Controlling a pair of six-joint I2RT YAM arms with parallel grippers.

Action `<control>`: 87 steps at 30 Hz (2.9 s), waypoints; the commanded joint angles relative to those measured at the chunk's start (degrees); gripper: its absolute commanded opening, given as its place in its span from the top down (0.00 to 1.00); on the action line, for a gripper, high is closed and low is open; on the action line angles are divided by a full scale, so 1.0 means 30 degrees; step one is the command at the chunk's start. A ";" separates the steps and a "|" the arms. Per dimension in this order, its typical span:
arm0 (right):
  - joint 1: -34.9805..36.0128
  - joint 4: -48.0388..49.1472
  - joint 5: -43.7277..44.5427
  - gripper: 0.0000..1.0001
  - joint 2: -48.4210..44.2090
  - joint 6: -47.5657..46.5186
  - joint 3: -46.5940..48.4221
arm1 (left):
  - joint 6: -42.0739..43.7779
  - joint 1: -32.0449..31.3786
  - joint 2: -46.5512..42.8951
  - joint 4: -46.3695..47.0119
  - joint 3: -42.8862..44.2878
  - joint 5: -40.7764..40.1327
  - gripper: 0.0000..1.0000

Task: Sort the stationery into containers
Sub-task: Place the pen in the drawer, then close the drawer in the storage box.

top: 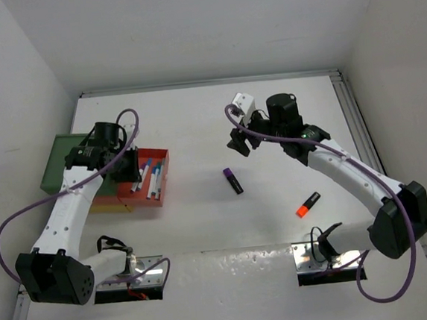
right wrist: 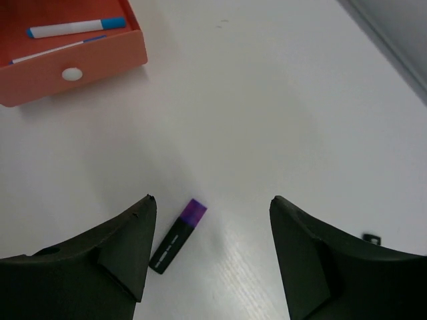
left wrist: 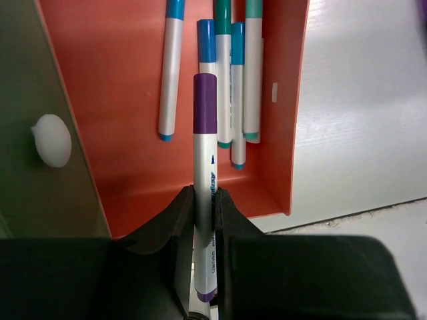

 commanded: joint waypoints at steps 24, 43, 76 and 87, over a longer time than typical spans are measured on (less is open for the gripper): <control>-0.2164 0.0059 -0.5901 0.37 0.5371 1.1721 0.4971 | 0.2345 -0.0784 0.0935 0.2024 0.6983 -0.0534 0.32; 0.2170 0.4836 -0.6078 1.00 1.3369 2.2071 0.8135 | 0.7327 0.5102 0.1606 -0.2017 0.7368 -0.0947 0.58; 0.6097 1.3564 -0.4993 1.00 2.0459 3.0187 1.2586 | 0.8501 0.9499 0.2544 -0.1286 0.3384 0.6205 0.48; 0.7064 1.6730 -0.4349 1.00 2.3182 3.2356 1.4931 | 0.9114 1.0289 0.3773 -0.1198 0.3061 0.6907 0.49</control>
